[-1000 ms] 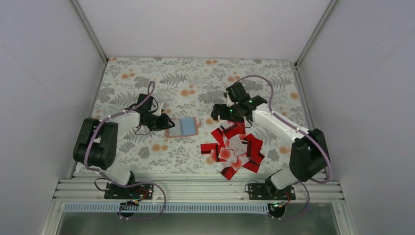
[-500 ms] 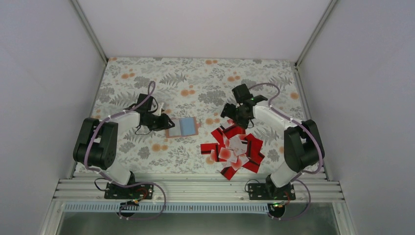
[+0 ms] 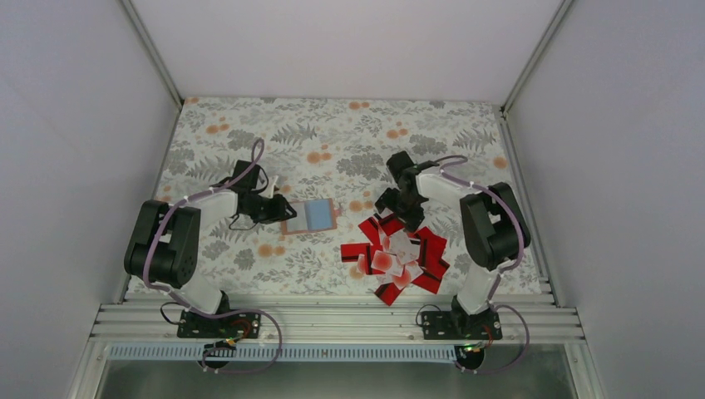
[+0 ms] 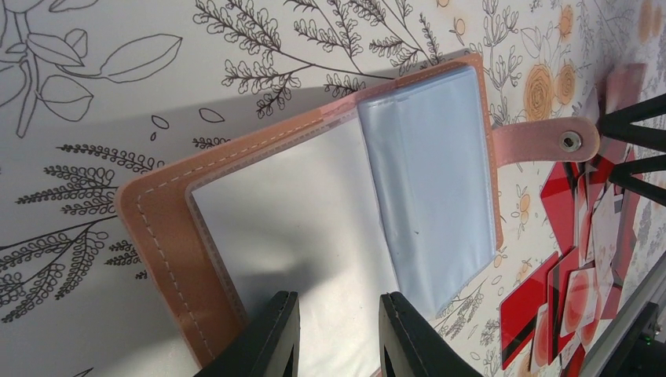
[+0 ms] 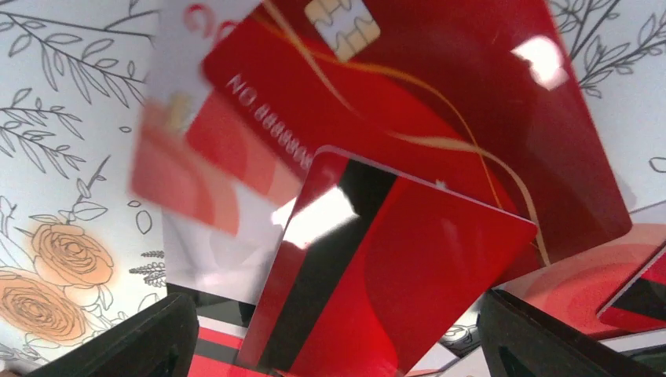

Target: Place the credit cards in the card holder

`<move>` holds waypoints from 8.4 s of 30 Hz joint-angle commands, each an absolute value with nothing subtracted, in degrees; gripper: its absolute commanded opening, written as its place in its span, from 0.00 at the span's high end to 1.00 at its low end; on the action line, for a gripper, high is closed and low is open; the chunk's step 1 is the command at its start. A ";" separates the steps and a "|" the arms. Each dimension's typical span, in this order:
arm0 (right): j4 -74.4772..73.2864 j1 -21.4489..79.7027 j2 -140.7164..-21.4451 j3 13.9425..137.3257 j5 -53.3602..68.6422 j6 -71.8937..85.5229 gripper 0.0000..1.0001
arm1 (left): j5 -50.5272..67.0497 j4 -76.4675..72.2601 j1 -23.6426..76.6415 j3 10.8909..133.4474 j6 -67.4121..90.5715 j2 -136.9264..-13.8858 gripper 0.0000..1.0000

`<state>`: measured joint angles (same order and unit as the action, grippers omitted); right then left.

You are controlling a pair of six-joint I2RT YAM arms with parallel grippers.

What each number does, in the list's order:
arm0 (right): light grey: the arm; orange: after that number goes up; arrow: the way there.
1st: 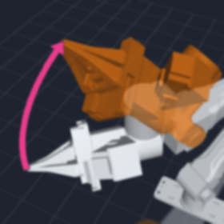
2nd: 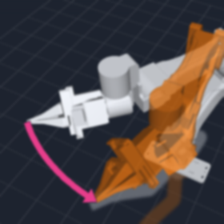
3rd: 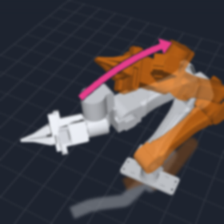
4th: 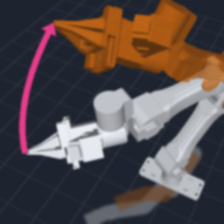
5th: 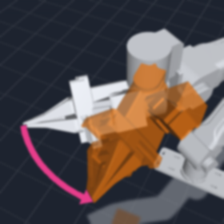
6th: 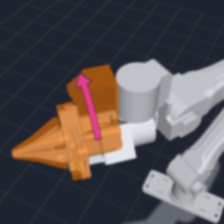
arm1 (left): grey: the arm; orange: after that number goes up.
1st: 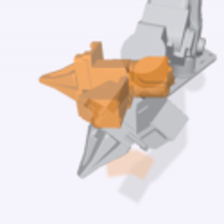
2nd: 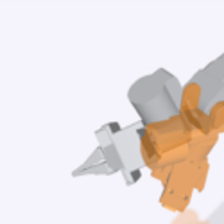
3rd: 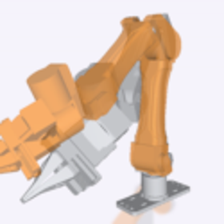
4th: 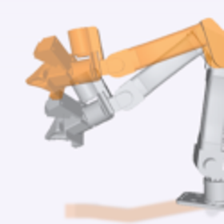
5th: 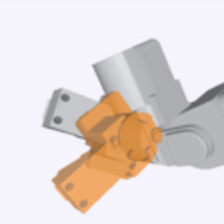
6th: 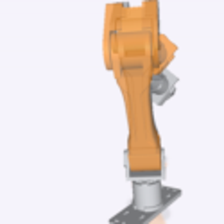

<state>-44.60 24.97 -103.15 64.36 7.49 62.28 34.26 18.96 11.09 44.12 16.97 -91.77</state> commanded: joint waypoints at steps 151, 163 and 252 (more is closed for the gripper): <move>-29.58 42.80 -120.40 93.76 29.66 31.90 0.17 | 60.31 -8.07 7.44 39.38 27.00 -96.21 0.98; -25.27 40.52 -118.17 89.50 31.45 34.88 0.01 | 57.67 2.37 7.48 35.62 25.67 -89.14 0.98; -21.33 36.63 -116.65 75.12 36.10 28.35 0.04 | 54.71 17.49 7.29 40.97 13.78 -97.72 0.98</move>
<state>-18.81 37.34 -117.32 76.93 37.95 29.76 55.66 15.62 7.60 40.49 15.40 -99.18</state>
